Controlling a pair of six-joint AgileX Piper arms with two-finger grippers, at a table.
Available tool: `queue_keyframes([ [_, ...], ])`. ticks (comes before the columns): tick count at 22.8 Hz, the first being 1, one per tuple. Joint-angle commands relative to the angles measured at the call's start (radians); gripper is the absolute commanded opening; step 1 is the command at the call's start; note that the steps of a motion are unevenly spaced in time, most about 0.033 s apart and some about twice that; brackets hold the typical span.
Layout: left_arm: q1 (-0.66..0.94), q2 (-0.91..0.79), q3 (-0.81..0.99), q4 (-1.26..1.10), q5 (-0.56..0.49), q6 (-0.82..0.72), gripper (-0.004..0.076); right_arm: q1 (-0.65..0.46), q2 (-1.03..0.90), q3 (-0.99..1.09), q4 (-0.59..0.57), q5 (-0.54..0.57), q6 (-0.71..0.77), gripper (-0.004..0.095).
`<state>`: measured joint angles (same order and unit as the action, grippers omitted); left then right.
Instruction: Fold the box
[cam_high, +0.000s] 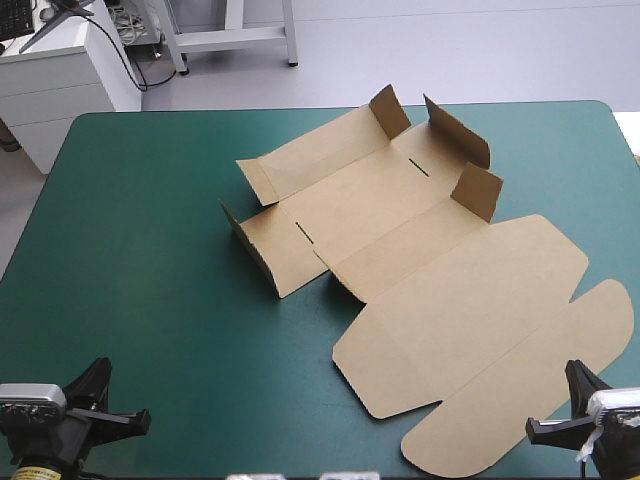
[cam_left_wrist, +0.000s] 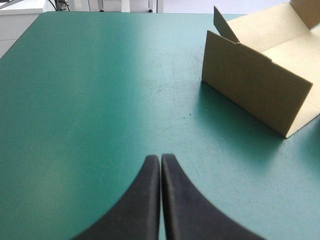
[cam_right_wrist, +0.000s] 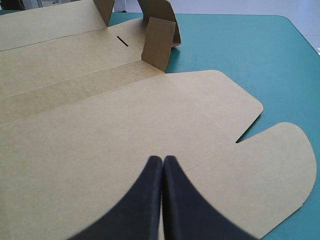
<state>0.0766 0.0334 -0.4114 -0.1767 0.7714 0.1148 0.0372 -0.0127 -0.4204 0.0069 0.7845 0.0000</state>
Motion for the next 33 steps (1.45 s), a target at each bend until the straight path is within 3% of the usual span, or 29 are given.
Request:
queue_keyframes([
  [1, -0.004, 0.018, -0.023, -0.008, -0.071, -0.002, -0.0008, -0.006, -0.024, -0.029, -0.007, -0.074, 0.000, -0.0019],
  [7, -0.004, 0.018, -0.023, -0.008, -0.071, -0.002, -0.0008, -0.006, -0.024, -0.029, -0.007, -0.074, 0.000, -0.0018],
  [11, -0.004, 0.018, -0.023, -0.008, -0.071, -0.002, -0.0008, -0.006, -0.024, -0.029, -0.001, -0.074, 0.000, 0.0048],
  [14, -0.004, 0.018, -0.023, -0.008, -0.071, -0.002, -0.0008, -0.006, -0.024, -0.029, -0.001, -0.074, 0.000, 0.0271],
  [15, -0.004, 0.018, -0.023, -0.008, -0.071, -0.002, -0.0008, -0.006, -0.024, -0.029, -0.001, -0.074, 0.000, 0.0426],
  [16, -0.004, 0.018, -0.023, -0.008, -0.071, -0.002, -0.0008, -0.006, -0.024, -0.029, -0.001, -0.074, 0.000, 0.0493],
  [17, -0.004, 0.018, -0.023, -0.008, -0.071, -0.002, -0.0008, -0.006, -0.024, -0.029, -0.001, -0.074, 0.000, 0.0630],
  [19, -0.004, 0.018, -0.023, -0.008, -0.071, -0.002, -0.0008, -0.006, -0.024, -0.029, -0.001, -0.074, 0.000, 0.0756],
  [25, -0.004, 0.018, -0.023, -0.008, -0.071, -0.002, -0.0008, -0.006, 0.033, -0.056, 0.003, -0.020, -0.060, 0.0756],
  [33, -0.004, 0.018, -0.023, -0.010, -0.071, -0.002, -0.0008, -0.006, 0.326, -0.257, 0.003, 0.017, -0.134, 0.0756],
])
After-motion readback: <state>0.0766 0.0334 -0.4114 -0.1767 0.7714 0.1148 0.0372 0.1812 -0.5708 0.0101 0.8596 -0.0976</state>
